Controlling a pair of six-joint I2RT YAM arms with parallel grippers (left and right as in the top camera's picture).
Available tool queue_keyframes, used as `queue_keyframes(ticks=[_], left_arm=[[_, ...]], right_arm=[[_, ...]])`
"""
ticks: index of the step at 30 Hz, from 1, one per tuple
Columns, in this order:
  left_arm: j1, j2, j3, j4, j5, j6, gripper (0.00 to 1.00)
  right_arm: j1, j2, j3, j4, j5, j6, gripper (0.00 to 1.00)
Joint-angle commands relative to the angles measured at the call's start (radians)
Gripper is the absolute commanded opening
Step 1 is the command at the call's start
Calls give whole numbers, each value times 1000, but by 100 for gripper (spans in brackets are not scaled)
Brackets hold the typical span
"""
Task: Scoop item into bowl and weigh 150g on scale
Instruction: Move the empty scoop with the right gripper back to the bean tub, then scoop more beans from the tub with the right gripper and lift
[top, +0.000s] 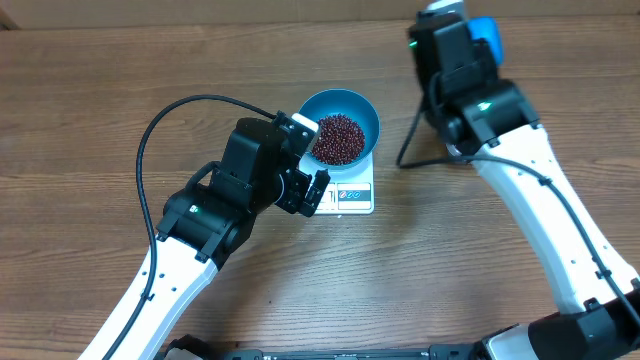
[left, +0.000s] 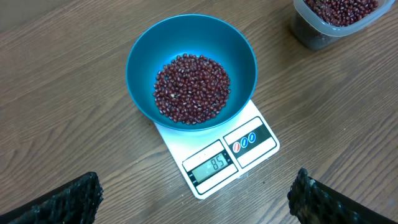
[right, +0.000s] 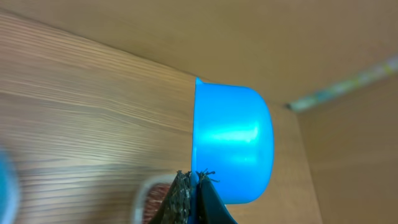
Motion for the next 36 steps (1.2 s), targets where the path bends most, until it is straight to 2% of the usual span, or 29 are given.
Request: queue_keyframes(ticks=[1, 11, 25, 36], left_arm=[[4, 1, -5, 1, 14, -14, 100], [4, 1, -5, 8, 14, -14, 100], [4, 1, -5, 9, 14, -14, 100], [4, 1, -5, 8, 14, -14, 100]], right_arm=[[-102, -23, 35, -20, 38, 42, 4], [-273, 16, 28, -150, -91, 89, 4], [-281, 183, -33, -174, -187, 116, 4], [-281, 205, -33, -186, -278, 139, 4]])
